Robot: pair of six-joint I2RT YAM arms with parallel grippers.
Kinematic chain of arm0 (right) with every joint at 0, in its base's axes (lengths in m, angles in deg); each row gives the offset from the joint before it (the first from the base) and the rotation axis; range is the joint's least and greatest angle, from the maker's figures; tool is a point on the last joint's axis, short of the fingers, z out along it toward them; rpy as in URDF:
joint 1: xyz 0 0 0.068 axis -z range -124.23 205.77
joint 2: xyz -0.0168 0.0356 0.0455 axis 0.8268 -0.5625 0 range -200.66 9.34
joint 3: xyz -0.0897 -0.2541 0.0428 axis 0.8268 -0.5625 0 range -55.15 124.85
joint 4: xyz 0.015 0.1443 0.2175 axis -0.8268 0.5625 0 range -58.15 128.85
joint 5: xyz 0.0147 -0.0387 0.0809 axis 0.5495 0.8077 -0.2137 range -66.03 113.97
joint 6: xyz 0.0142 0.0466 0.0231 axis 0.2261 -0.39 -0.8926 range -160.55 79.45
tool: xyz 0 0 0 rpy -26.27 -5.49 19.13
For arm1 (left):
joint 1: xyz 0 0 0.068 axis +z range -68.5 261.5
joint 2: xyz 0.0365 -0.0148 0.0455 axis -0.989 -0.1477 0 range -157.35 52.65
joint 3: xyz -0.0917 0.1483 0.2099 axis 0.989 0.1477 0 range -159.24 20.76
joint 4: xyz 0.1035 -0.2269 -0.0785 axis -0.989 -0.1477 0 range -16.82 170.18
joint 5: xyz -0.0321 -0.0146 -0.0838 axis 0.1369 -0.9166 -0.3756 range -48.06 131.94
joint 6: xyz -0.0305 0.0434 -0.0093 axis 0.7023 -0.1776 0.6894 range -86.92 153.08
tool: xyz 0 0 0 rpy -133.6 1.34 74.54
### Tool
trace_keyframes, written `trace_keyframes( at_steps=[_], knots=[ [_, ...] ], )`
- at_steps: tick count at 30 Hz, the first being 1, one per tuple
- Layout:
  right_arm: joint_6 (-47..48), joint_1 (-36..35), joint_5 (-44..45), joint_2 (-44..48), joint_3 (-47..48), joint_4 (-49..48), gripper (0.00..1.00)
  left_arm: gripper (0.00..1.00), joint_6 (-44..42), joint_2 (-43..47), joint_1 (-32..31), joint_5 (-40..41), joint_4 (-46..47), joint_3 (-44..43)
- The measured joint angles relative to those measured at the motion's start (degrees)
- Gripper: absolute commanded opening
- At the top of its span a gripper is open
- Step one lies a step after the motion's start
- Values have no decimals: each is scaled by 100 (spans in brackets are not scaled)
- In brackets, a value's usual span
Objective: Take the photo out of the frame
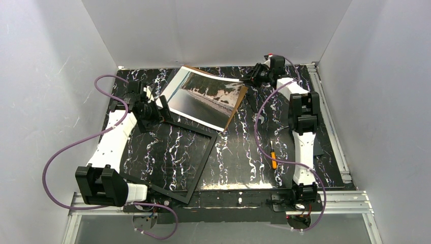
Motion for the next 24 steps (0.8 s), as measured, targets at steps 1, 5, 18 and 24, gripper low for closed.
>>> trace_keyframes(
  at_steps=[1, 5, 18, 24],
  knots=[
    [162, 0, 50, -11, 151, 404, 64, 100, 0, 0, 0, 2, 2, 7],
    [1123, -85, 1056, 22, 898, 2124, 78, 100, -7, 2, 0, 28, 44, 42],
    [2726, -1165, 4507, 5115, -3716, 4002, 83, 100, 13, -20, -203, -111, 260, 201],
    [2124, -2544, 4323, 6828, -5834, 3906, 85, 100, -149, 162, -1478, -140, 490, 555]
  ],
)
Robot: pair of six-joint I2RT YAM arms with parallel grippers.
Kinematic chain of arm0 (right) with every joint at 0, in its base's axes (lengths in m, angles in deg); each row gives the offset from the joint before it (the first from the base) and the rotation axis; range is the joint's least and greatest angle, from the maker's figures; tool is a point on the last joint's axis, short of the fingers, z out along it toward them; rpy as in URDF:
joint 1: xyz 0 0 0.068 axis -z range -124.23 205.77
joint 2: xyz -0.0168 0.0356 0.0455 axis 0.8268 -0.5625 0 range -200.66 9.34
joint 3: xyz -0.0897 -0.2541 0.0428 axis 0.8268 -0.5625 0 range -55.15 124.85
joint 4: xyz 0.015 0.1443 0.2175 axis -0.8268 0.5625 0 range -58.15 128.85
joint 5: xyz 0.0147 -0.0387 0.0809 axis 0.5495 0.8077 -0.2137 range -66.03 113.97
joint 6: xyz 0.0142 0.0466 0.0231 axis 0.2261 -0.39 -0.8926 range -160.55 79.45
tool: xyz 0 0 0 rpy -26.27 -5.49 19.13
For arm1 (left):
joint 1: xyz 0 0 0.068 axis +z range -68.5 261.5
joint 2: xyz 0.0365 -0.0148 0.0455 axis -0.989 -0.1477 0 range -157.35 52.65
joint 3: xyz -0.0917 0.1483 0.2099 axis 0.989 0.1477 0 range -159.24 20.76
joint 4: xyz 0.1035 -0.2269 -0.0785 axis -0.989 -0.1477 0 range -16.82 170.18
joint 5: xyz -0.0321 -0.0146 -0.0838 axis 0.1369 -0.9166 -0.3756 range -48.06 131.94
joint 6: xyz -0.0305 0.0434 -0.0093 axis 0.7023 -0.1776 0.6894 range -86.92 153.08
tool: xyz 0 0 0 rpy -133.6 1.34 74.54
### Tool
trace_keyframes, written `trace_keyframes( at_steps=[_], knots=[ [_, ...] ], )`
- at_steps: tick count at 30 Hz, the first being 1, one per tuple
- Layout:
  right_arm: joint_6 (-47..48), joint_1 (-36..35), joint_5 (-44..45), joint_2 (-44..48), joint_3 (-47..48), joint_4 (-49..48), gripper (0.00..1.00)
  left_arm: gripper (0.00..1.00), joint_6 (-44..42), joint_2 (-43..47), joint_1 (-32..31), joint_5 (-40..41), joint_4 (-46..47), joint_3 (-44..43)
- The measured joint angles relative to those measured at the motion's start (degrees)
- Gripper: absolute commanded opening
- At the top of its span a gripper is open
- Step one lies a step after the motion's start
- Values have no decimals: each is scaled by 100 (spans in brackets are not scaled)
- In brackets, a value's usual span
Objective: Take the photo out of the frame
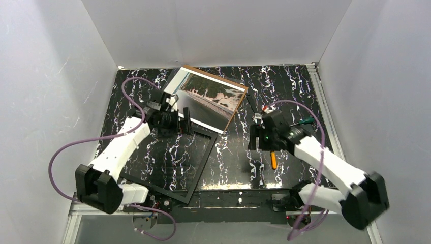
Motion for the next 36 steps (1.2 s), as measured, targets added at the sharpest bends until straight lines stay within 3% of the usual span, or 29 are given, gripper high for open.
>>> trace_keyframes(
  at_steps=[3, 7, 10, 13, 24, 36],
  knots=[
    [-278, -184, -33, 1204, -503, 297, 85, 100, 44, 372, -195, -170, 199, 420],
    [-380, -203, 177, 3119, -448, 748, 86, 100, 94, 1613, -291, -313, 94, 1115],
    [-376, -203, 448, 4345, 63, 1185, 86, 100, 83, 2627, -299, -284, -256, 1047],
    [-380, -203, 682, 4972, 608, 1464, 87, 100, 87, 3261, -299, -203, -693, 610],
    [-490, -203, 1097, 5285, 2214, 2295, 87, 100, 144, 4369, -299, 457, -1366, -964],
    [-280, -203, 1069, 5783, 2529, 2096, 88, 100, -52, 4485, -299, 960, -1587, -1141]
  ],
)
